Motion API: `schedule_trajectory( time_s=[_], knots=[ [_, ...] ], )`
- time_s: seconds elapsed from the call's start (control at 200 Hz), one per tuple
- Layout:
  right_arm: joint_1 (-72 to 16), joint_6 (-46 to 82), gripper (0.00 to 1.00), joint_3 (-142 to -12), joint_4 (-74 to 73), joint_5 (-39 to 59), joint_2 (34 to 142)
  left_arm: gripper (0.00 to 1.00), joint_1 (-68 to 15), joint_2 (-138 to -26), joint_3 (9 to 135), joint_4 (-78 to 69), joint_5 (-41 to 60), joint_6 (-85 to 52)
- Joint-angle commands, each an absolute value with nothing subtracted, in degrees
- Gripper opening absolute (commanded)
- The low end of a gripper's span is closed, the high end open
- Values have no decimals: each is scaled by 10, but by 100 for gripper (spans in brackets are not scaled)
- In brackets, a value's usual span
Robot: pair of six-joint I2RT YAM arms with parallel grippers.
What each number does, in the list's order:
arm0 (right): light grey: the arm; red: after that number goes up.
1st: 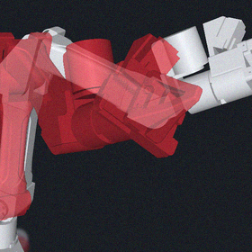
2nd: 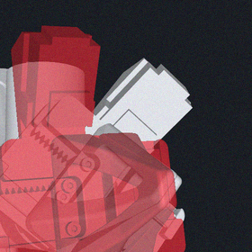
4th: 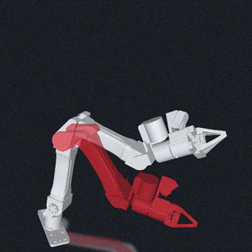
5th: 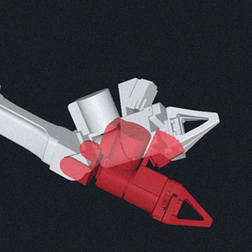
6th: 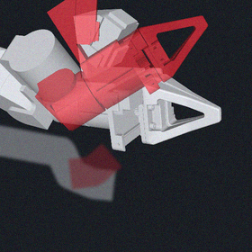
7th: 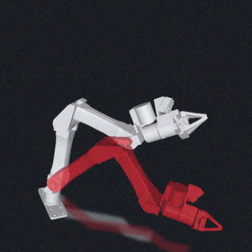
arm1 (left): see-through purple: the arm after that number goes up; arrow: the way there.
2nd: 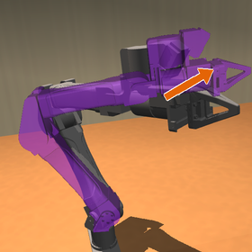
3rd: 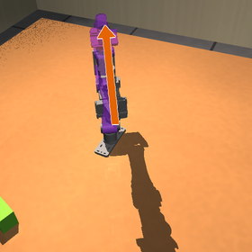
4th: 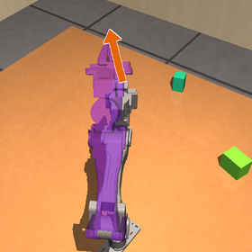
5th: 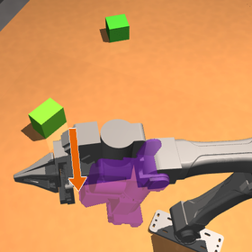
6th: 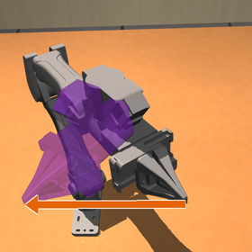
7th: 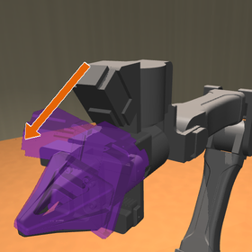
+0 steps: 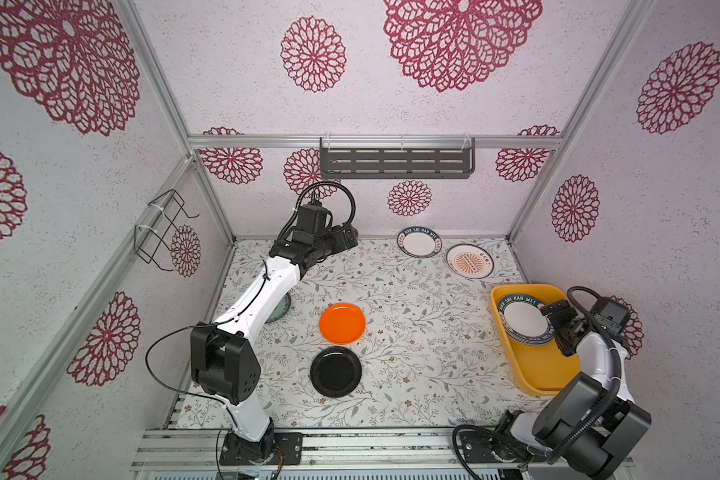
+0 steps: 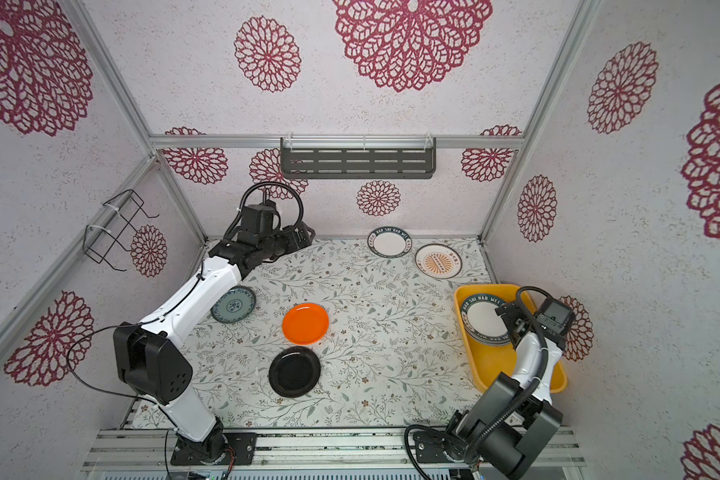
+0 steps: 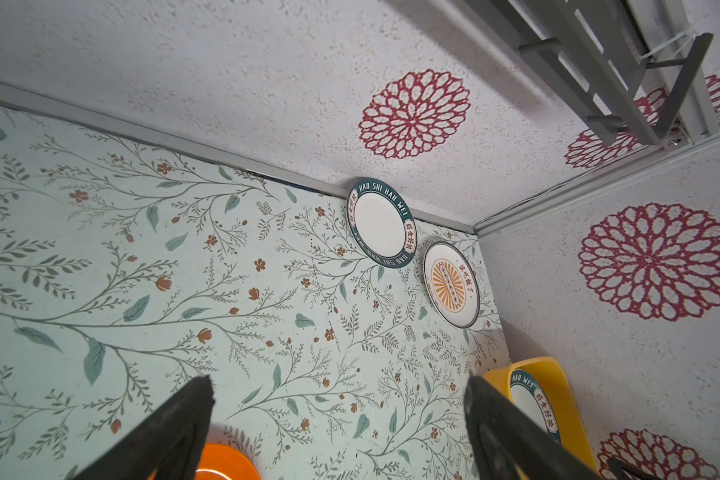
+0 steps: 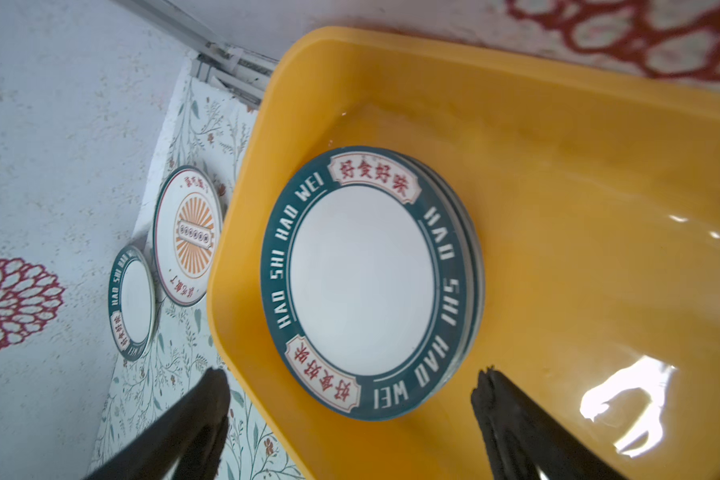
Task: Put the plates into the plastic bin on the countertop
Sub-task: 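Move the right gripper out of the bin toward the far green plate, then grasp the second green plate rim with the right gripper and lift it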
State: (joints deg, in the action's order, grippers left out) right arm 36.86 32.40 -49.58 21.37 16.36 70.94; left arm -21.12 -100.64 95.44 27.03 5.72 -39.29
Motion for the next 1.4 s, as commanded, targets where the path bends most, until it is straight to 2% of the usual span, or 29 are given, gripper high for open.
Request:
schedule_trajectory(
  time_s=[0.0,0.26,0.395,0.56,0.746,0.911,1.396],
  knots=[
    [338,324,96,-507,212,188,675,97,-229,-1027,979,265,45,-396],
    [213,447,95,-485,113,149,626,97,-221,-1077,985,220,93,-379],
    [147,506,95,-488,48,117,647,97,-211,-1119,1030,205,119,-380],
    [74,522,93,-538,23,79,723,97,-199,-1174,1082,196,152,-375],
    [9,554,91,-570,-57,67,818,97,-180,-1186,1099,186,157,-357],
    [-34,561,84,-641,-82,82,926,97,-158,-1191,1100,177,166,-360],
    [-83,626,75,-788,-224,94,1184,97,-134,-1194,1068,156,165,-328]
  ],
)
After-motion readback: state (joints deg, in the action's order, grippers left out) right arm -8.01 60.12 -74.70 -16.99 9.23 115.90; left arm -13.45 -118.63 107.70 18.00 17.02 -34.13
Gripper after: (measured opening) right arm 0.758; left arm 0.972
